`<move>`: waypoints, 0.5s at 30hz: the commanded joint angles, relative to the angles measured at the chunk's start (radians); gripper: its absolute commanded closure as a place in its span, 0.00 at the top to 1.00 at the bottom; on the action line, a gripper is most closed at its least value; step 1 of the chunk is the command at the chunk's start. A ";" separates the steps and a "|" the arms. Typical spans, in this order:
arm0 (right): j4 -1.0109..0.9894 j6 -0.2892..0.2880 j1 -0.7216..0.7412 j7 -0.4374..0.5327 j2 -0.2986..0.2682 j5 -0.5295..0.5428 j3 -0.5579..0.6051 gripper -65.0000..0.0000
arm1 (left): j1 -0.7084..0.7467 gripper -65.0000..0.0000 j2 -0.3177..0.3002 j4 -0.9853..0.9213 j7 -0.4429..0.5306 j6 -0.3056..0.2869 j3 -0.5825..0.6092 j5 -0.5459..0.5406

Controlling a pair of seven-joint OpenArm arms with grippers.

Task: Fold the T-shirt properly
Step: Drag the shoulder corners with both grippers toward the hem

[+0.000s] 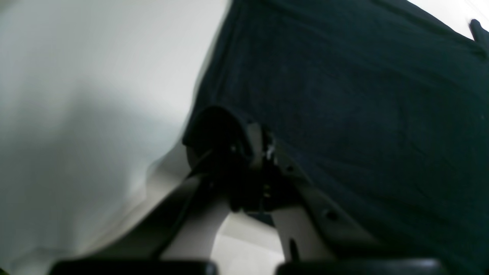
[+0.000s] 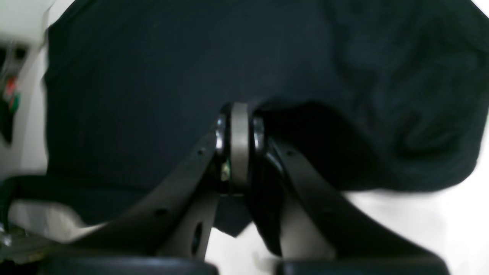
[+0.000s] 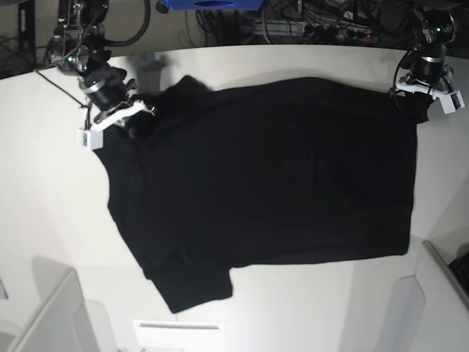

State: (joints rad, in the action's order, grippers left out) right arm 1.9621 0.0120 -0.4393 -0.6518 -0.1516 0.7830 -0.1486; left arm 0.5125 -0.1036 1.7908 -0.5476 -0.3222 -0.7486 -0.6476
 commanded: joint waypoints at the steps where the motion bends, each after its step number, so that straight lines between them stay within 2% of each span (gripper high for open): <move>1: 0.012 -0.004 0.018 0.014 -0.007 0.011 0.001 0.00 | -0.010 0.00 -0.012 0.014 0.024 -0.005 -0.009 -0.010; 5: -0.036 -0.002 0.086 -0.027 -0.007 0.011 0.002 0.00 | -0.038 0.00 -0.012 0.014 0.024 -0.004 -0.004 -0.005; 9: -0.077 -0.002 0.129 -0.035 -0.007 0.011 0.002 0.00 | -0.061 0.00 -0.015 -0.009 0.024 0.050 -0.004 -0.005; 15: -0.157 -0.002 0.188 -0.035 -0.007 0.011 0.004 0.00 | -0.101 0.00 -0.018 -0.069 0.024 0.054 -0.004 -0.005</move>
State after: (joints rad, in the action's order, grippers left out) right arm 1.7885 0.0166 -0.2607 -0.7048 -0.1505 0.7818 -0.1421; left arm 0.4122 -0.1085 1.7100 -0.5465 -0.2638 -0.7464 -0.6395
